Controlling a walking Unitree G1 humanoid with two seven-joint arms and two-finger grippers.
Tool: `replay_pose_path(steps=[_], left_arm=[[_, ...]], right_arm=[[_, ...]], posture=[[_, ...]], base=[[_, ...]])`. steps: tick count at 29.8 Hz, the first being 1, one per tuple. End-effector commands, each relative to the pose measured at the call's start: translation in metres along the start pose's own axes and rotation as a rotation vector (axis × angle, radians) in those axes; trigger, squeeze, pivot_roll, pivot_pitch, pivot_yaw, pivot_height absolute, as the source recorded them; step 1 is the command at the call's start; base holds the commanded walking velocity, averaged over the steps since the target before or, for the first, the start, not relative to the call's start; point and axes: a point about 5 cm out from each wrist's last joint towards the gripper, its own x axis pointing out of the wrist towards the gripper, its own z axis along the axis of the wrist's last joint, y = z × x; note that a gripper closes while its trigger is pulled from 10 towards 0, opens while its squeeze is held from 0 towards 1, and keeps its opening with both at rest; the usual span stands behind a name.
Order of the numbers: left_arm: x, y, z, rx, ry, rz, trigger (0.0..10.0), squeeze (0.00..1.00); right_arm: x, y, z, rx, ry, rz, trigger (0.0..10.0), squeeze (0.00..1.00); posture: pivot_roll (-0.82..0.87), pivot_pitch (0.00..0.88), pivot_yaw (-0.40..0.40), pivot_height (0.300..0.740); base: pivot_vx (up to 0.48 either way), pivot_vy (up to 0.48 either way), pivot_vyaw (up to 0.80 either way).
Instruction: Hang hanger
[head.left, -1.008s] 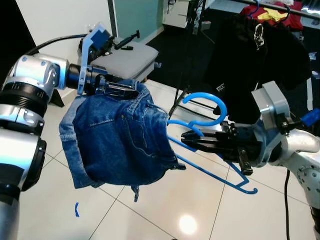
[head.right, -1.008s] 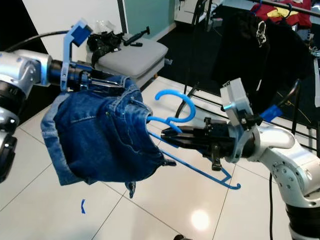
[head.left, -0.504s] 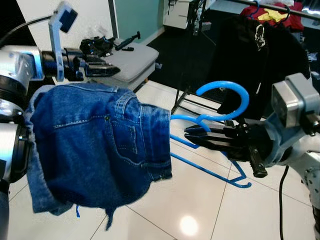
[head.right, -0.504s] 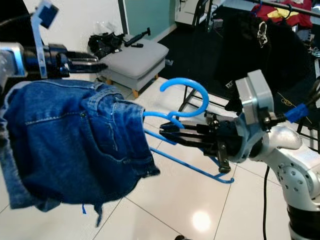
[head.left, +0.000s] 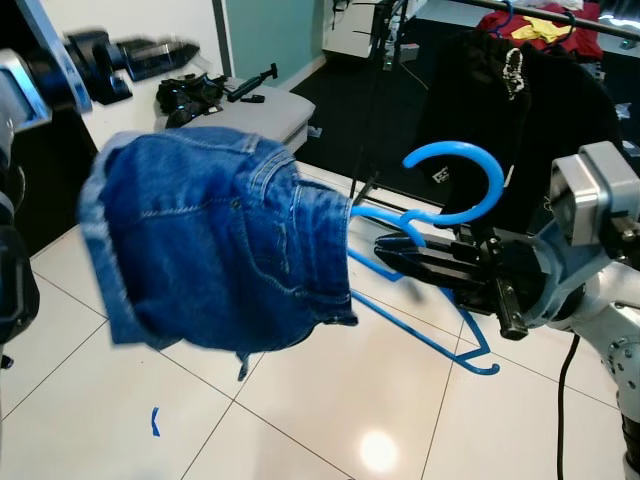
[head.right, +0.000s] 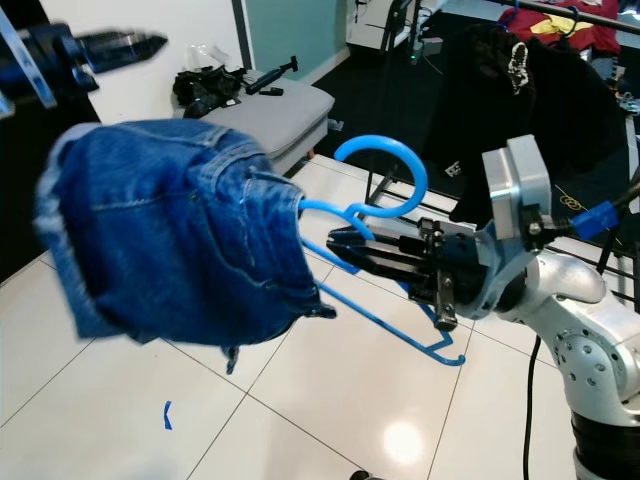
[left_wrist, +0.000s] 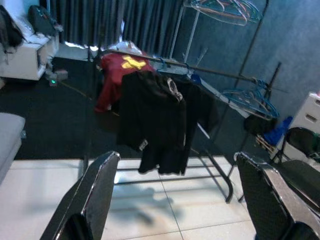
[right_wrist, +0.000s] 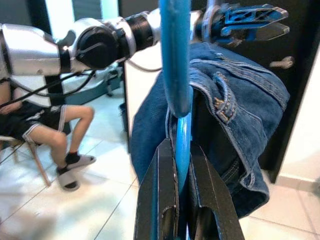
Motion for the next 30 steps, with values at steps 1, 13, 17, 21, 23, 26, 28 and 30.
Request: replay_pose_path(steps=[1,13,17,21,23,26,28,30], left_arm=[[-0.009,0.004,0.008,0.0,-0.031,0.033,10.0,0.0],[-0.042,0.004,0.028,0.085,-0.166,0.007,10.0,0.0],[-0.052,-0.005,0.002,0.05,-0.141,-0.083,10.0,0.0],[-0.057,-0.005,-0.012,-0.054,-0.11,-0.123,10.0,0.0],[-0.063,-0.01,-0.028,-0.191,-0.09,-0.209,10.0,0.0],[-0.063,-0.015,-0.044,-0.248,-0.068,-0.237,10.0,0.0],[-0.059,-0.019,-0.055,-0.272,-0.056,-0.239,10.0,0.0],[-0.058,-0.021,-0.058,-0.278,-0.057,-0.239,10.0,0.0]], right_arm=[[-0.003,0.001,0.007,-0.043,-0.047,-0.011,10.0,0.0],[-0.015,-0.025,0.012,-0.094,-0.177,-0.271,10.0,0.0],[-0.018,-0.028,0.012,-0.075,-0.204,-0.285,10.0,0.0],[-0.022,-0.025,0.013,-0.073,-0.193,-0.264,10.0,0.0],[-0.027,-0.02,0.015,-0.071,-0.186,-0.237,10.0,0.0],[-0.029,-0.016,0.016,-0.064,-0.177,-0.215,10.0,0.0],[-0.029,-0.013,0.014,-0.055,-0.169,-0.198,10.0,0.0],[-0.028,-0.012,0.014,-0.051,-0.169,-0.191,10.0,0.0]], posture=[[0.08,0.106,0.036,0.74],[0.08,0.119,0.019,0.74],[0.08,0.12,0.013,0.74],[0.08,0.123,0.014,0.74],[0.08,0.123,0.015,0.74],[0.08,0.125,0.018,0.74],[0.08,0.125,0.017,0.74],[0.07,0.129,0.018,0.74]], base=[[0.0,0.0,0.0],[0.0,0.0,0.0],[0.0,0.0,0.0],[0.0,0.0,0.0],[0.0,0.0,0.0],[0.0,0.0,0.0],[0.0,0.0,0.0],[0.0,0.0,0.0]])
